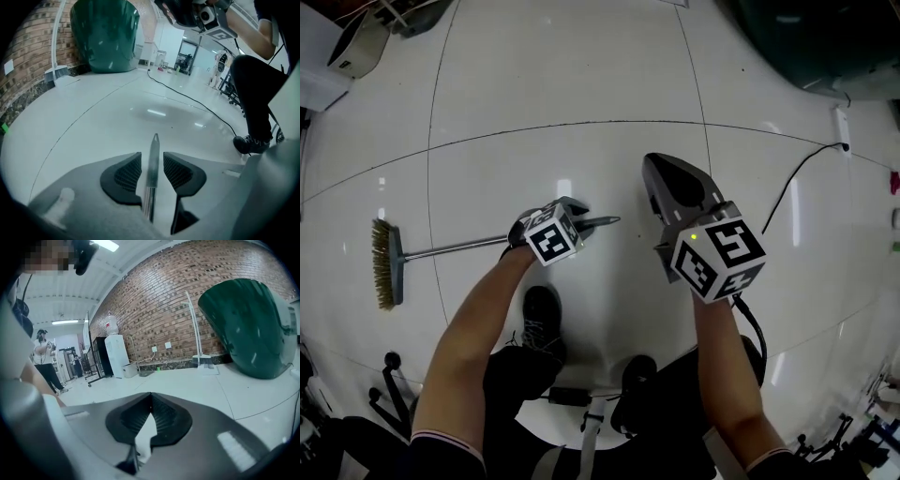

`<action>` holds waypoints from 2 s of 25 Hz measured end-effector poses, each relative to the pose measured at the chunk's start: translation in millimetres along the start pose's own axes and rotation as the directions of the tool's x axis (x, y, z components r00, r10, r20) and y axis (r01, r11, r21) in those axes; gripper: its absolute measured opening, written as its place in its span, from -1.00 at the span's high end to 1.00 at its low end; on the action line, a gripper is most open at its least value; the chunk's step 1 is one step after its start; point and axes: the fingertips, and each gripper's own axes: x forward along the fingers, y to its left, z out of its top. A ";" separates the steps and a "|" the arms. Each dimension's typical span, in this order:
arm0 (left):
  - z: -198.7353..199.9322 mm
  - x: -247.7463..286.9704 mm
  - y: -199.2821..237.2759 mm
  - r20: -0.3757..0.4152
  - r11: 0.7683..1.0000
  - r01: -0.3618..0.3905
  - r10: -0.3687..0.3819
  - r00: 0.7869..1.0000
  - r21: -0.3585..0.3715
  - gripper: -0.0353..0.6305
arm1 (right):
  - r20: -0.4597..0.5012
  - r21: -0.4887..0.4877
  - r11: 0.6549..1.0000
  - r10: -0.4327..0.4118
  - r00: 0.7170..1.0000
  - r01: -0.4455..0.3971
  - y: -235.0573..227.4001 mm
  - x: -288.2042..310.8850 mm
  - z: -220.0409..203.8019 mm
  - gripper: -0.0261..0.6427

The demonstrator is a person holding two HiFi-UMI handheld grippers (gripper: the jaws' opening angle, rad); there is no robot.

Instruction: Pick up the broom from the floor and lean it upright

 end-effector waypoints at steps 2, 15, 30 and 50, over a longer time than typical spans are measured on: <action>-4.8 8.6 -0.7 -0.021 1.000 0.007 -0.006 1.000 0.014 0.42 | -0.017 -0.014 1.000 -0.001 1.000 0.001 -0.4 4.6 -7.9 0.91; -23.6 40.6 -2.4 -0.133 0.999 0.003 0.003 0.991 0.045 0.41 | -0.102 -0.021 1.000 -0.008 0.995 0.006 -6.8 25.4 -45.8 0.91; 4.6 -15.7 34.8 -0.076 0.998 -0.040 0.043 0.996 0.046 0.63 | -0.117 -0.015 1.000 -0.016 0.993 0.015 -9.6 16.7 -30.7 0.91; 111.5 -528.1 134.3 0.336 0.854 -0.435 0.515 0.789 -0.287 0.64 | -0.105 -0.145 0.981 0.111 0.988 -0.126 181.3 32.0 345.4 0.91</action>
